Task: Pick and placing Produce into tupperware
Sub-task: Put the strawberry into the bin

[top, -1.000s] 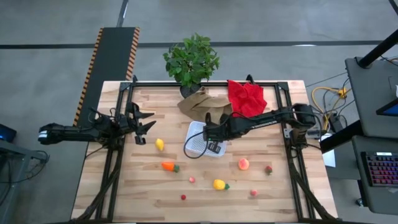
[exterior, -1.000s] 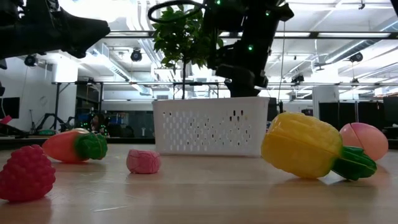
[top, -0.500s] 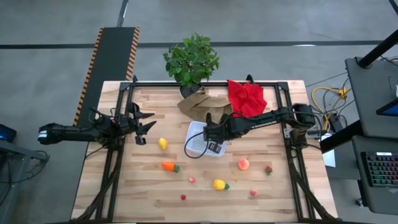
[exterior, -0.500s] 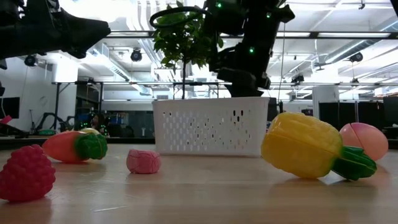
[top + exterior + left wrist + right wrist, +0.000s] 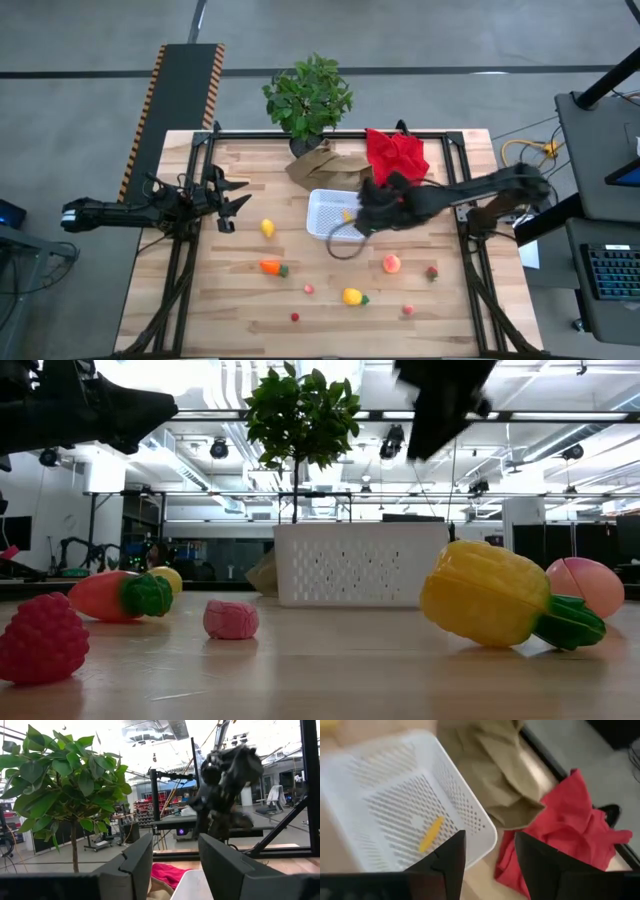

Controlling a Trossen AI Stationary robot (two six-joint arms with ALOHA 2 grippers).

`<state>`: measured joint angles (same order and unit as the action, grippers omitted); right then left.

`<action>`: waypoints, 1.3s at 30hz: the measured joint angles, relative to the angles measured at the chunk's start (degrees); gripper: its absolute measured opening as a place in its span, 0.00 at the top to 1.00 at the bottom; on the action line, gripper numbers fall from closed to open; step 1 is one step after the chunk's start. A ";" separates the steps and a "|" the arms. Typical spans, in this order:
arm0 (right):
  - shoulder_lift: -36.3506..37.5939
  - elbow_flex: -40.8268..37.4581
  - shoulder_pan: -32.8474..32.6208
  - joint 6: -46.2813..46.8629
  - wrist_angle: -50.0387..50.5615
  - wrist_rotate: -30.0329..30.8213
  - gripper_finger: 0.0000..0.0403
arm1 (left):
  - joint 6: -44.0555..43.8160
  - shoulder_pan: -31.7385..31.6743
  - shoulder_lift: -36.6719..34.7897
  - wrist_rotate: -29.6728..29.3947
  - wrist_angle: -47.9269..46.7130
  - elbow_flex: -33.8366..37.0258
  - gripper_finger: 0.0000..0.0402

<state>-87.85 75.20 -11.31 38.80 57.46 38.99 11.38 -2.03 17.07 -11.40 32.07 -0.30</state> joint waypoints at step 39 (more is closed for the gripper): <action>7.84 -5.55 -39.06 71.36 32.34 -25.92 0.75 | -0.59 -0.02 0.79 -0.01 0.07 0.00 0.64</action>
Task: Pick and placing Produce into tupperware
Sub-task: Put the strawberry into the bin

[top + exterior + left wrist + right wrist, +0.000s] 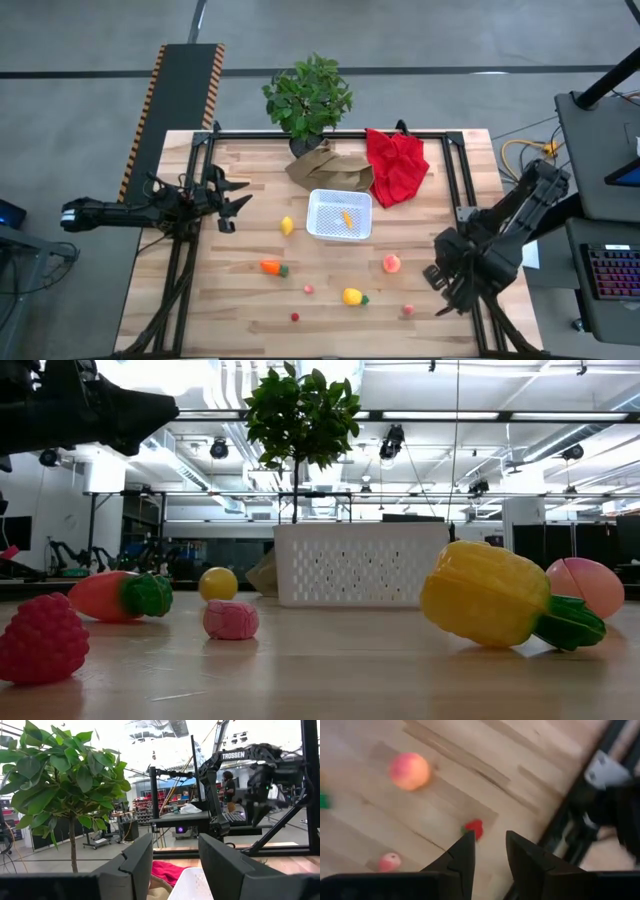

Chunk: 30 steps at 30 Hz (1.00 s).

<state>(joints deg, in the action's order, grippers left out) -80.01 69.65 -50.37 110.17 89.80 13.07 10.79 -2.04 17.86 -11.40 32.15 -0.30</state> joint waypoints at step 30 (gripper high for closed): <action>3.29 -22.54 -0.13 16.95 -30.58 -4.06 0.43 | 0.09 0.02 0.30 0.01 -0.06 0.02 0.64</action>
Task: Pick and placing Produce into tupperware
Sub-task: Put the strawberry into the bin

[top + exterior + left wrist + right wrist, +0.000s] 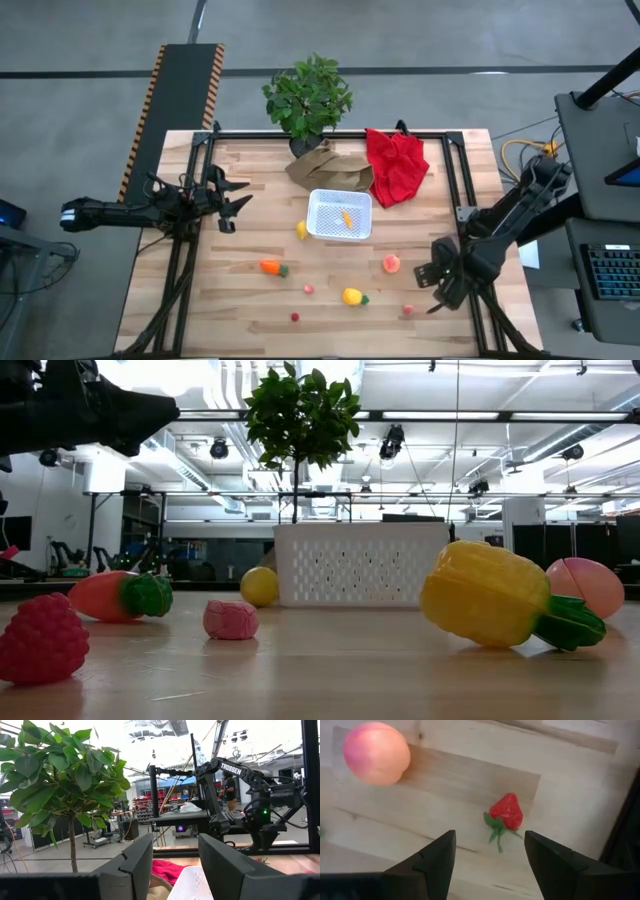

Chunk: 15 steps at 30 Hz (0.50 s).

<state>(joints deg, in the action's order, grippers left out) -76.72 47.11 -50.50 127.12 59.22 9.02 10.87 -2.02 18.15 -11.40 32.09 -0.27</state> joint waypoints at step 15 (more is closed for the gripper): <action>-8.66 -0.66 0.57 1.94 -0.64 0.02 0.44 | 0.04 0.00 0.13 0.00 0.01 -0.02 0.64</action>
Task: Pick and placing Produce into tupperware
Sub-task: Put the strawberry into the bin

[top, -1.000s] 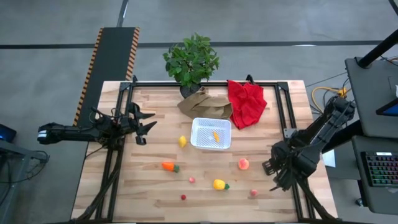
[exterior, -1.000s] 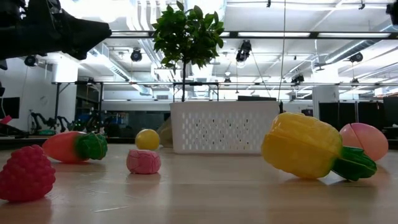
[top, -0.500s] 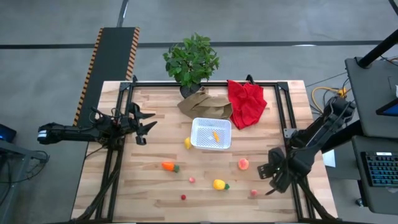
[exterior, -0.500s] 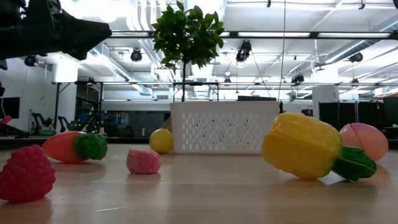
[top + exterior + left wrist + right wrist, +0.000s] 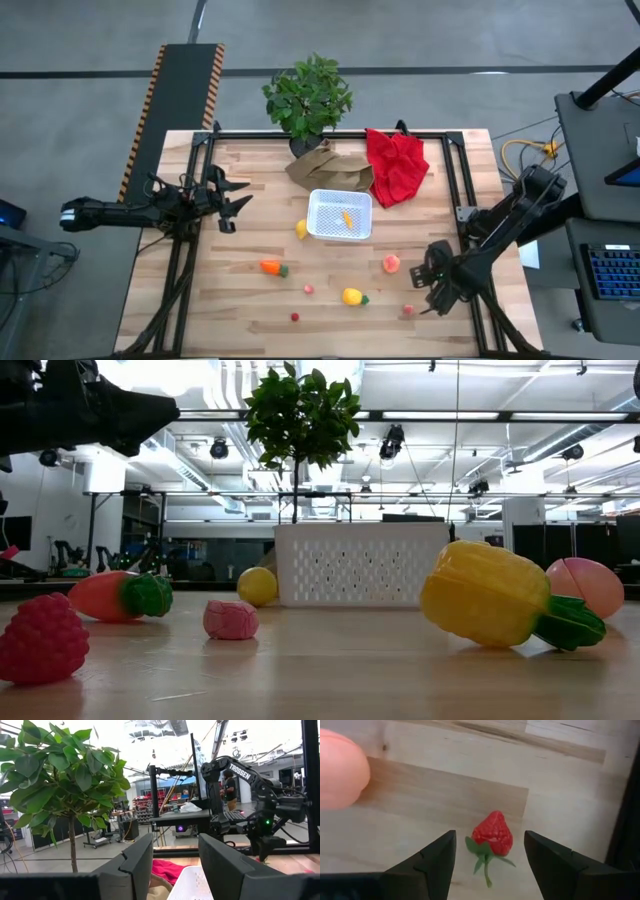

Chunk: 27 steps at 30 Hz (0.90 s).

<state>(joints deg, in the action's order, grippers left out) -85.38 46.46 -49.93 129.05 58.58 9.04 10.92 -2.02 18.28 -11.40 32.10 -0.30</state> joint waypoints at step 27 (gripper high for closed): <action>-8.46 0.11 1.25 -0.43 -2.79 -0.32 0.60 | 0.00 -0.02 -0.04 0.02 0.41 0.02 0.64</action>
<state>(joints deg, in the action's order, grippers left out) -93.84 46.57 -48.69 128.62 55.79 8.72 10.92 -2.04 18.24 -11.38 32.51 -0.27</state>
